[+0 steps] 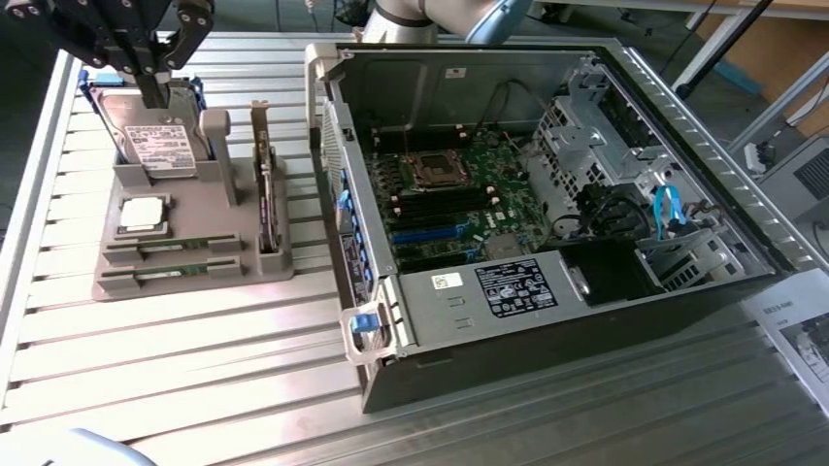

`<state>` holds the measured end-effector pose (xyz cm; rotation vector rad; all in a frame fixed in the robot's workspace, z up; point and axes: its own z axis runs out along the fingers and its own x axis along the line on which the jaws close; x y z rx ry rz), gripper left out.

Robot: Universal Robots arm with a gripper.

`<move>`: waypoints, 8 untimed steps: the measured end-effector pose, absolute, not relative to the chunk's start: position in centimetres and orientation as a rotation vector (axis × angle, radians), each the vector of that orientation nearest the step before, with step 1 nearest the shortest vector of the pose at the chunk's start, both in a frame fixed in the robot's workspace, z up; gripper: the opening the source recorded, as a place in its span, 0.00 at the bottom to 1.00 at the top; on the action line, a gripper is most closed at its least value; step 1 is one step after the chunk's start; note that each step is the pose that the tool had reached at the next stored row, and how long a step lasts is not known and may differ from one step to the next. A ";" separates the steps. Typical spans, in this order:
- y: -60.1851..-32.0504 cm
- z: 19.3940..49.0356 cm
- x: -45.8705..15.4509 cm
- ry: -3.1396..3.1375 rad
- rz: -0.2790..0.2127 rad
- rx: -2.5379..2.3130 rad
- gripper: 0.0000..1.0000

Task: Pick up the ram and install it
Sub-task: 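Reach for the ram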

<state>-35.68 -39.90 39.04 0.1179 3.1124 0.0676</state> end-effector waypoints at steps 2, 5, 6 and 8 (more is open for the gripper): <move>-39.9 39.0 -35.7 3.112 0.068 0.118 0.10; -39.9 39.0 -35.7 3.113 0.068 0.118 0.10; -39.9 39.0 -35.7 3.113 0.068 0.118 0.10; -39.9 39.1 -35.7 3.113 0.068 0.118 0.10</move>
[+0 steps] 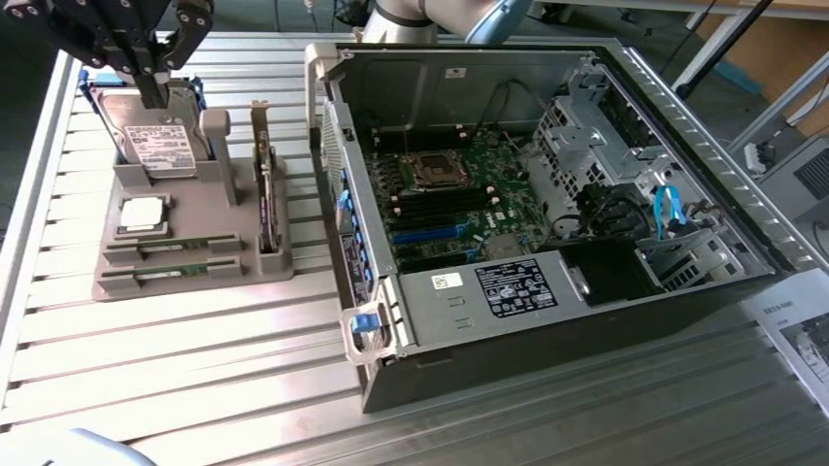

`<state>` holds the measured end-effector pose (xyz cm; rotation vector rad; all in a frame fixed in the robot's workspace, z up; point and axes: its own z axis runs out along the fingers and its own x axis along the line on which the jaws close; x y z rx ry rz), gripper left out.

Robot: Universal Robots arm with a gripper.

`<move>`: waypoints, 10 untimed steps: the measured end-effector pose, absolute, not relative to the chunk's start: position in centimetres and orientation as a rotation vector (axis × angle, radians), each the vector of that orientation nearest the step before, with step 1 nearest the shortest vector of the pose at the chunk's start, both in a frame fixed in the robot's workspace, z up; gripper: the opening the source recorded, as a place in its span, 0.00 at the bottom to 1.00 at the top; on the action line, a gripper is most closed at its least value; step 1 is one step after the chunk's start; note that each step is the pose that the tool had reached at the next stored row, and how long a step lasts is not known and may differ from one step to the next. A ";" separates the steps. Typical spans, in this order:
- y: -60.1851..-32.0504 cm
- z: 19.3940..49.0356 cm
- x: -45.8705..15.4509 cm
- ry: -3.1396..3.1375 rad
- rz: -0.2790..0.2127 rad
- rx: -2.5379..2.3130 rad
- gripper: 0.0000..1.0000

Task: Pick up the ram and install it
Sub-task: 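Reach for the ram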

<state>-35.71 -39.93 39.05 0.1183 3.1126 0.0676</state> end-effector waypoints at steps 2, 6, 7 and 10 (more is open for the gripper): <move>-40.0 39.0 -35.7 3.112 0.068 0.118 0.10; -40.3 39.1 -35.7 3.113 0.068 0.118 0.10; -40.3 39.0 -35.7 3.113 0.068 0.118 0.10; -40.5 39.0 -35.7 3.113 0.068 0.118 0.10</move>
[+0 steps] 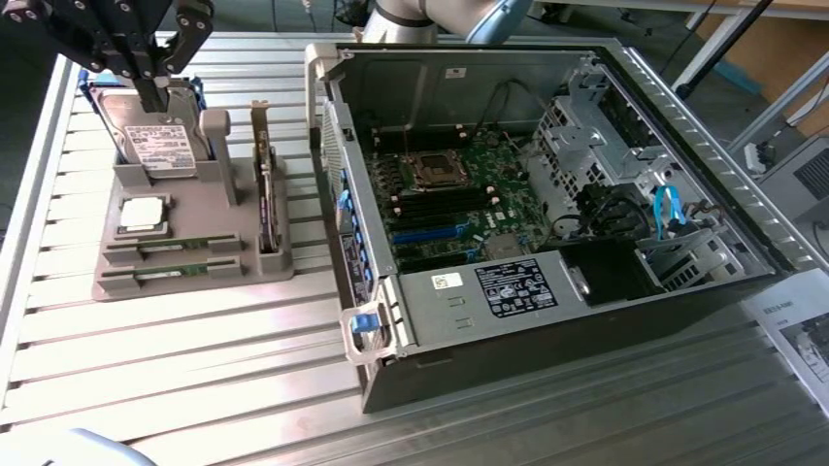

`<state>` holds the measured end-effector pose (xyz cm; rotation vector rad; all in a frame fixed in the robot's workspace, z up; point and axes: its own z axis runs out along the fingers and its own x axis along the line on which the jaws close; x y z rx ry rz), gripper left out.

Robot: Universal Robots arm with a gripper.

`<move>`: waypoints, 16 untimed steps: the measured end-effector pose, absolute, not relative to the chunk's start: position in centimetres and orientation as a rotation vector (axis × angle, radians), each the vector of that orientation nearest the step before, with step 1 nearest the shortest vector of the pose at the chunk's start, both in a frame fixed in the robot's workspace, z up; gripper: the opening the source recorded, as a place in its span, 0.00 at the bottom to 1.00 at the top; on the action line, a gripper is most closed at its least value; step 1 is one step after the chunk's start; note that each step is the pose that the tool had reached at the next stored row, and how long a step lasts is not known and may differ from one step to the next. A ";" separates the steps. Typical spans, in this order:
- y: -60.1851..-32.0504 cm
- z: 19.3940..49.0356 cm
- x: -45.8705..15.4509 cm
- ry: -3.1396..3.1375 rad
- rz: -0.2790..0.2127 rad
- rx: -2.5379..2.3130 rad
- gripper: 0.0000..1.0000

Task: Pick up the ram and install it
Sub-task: 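Reach for the ram, then pick up the ram and move it above insertion slot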

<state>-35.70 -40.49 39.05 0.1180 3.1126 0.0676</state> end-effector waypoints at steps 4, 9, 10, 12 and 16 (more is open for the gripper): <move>-40.7 39.0 -35.7 3.113 0.068 0.118 0.10; -41.0 39.0 -35.7 3.113 0.068 0.118 0.10; -41.0 39.0 -35.7 3.112 0.068 0.118 0.10; -41.0 39.0 -35.7 3.112 0.068 0.118 0.10; -41.0 39.0 -35.7 3.113 0.068 0.118 0.10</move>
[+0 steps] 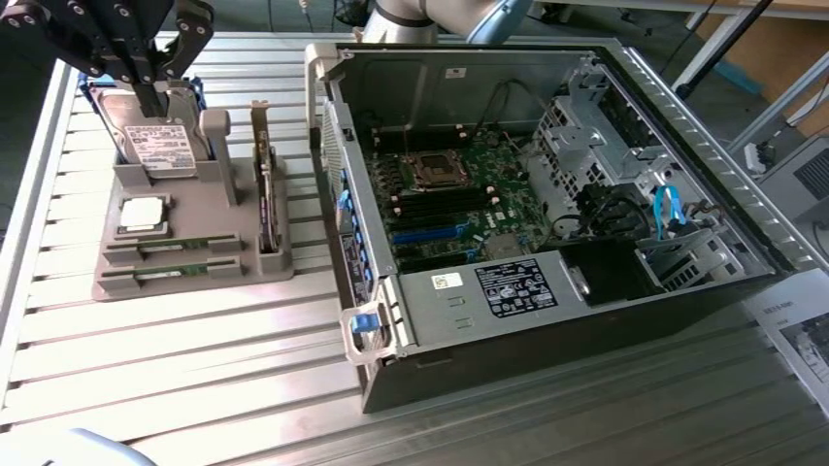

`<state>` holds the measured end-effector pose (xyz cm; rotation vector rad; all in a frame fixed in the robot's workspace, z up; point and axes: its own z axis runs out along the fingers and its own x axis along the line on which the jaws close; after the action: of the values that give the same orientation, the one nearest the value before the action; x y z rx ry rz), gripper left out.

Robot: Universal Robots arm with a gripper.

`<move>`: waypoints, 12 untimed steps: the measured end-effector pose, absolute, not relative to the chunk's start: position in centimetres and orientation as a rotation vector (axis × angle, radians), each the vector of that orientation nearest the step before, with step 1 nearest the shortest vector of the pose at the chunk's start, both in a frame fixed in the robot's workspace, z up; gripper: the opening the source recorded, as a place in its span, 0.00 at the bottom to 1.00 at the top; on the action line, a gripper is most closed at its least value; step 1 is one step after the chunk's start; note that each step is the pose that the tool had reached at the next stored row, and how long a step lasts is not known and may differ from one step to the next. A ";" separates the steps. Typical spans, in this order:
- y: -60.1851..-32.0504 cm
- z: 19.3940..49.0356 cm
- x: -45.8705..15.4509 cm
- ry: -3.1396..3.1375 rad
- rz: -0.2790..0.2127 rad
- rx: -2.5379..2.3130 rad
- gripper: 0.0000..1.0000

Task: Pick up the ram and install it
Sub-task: 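Pick up the ram and move it above insertion slot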

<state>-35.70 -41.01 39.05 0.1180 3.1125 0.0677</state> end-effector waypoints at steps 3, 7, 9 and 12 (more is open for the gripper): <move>-41.0 39.0 -35.7 3.112 0.068 0.118 0.10; -41.0 39.0 -35.7 3.112 0.068 0.118 0.10; -41.0 39.0 -35.7 3.112 0.068 0.118 0.10; -41.0 39.0 -35.7 3.113 0.068 0.113 0.10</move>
<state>-35.70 -41.01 39.05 0.1134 3.1127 0.0677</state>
